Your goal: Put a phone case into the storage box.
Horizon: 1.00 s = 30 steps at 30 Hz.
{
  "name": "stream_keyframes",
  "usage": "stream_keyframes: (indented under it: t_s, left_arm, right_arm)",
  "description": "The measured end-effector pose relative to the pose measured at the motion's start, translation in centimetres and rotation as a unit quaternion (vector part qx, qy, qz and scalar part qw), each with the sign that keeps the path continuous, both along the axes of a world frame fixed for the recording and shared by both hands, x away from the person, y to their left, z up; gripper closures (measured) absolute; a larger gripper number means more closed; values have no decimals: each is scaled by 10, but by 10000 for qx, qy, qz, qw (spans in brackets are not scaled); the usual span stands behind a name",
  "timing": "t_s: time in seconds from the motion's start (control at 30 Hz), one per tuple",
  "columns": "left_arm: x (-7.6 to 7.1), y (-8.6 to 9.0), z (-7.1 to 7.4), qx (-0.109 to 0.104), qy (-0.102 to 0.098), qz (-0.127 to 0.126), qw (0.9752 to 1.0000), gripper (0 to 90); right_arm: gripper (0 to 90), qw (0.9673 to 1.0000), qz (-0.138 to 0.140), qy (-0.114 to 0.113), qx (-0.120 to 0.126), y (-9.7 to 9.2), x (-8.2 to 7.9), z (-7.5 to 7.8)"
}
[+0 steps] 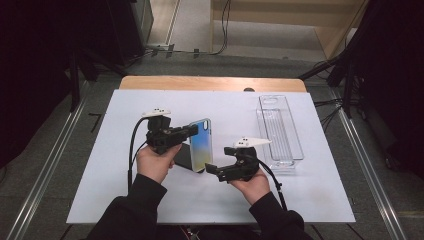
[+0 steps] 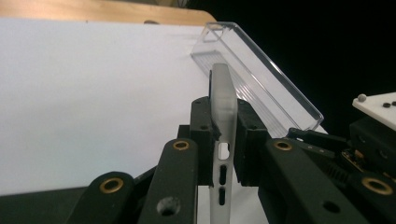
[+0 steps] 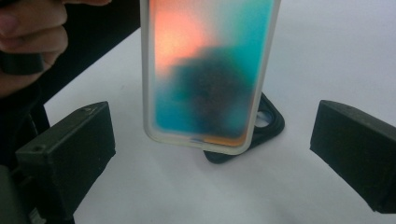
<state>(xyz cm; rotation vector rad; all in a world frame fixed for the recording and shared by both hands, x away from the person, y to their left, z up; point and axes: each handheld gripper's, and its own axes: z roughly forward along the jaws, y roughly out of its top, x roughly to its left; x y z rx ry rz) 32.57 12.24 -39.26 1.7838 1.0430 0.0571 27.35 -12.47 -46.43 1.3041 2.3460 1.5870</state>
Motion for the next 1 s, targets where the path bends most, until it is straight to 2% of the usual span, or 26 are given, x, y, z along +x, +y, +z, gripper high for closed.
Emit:
stream_keyframes:
  t_s: [0.17, 0.37, 0.5, 0.77, 0.87, 1.0]
  left_arm:
    - [-7, -2, -1, -103, -354, -59, 9993, 811]
    - [-14, -5, -3, -137, -461, 34, 9988, 811]
    - [-21, -10, -2, -62, -566, 56, 9984, 811]
    - [-26, -18, -4, -64, -505, -54, 9987, 810]
    - [-30, -23, -5, 54, -553, -75, 9984, 810]
    - [-32, -26, -5, 47, -524, -123, 9985, 810]
  right_arm:
    - [0, 9998, -66, -140, -91, 0, 2, 10]
    - [0, 9989, -267, -283, -243, 3, 2, 18]
    - [0, 9982, -381, -324, -338, 5, 2, 23]
    - [0, 9980, -459, -320, -297, 9, 3, 34]
    - [0, 9974, -518, -352, -345, 10, 3, 36]
    - [0, 9967, -576, -360, -440, 13, 5, 37]
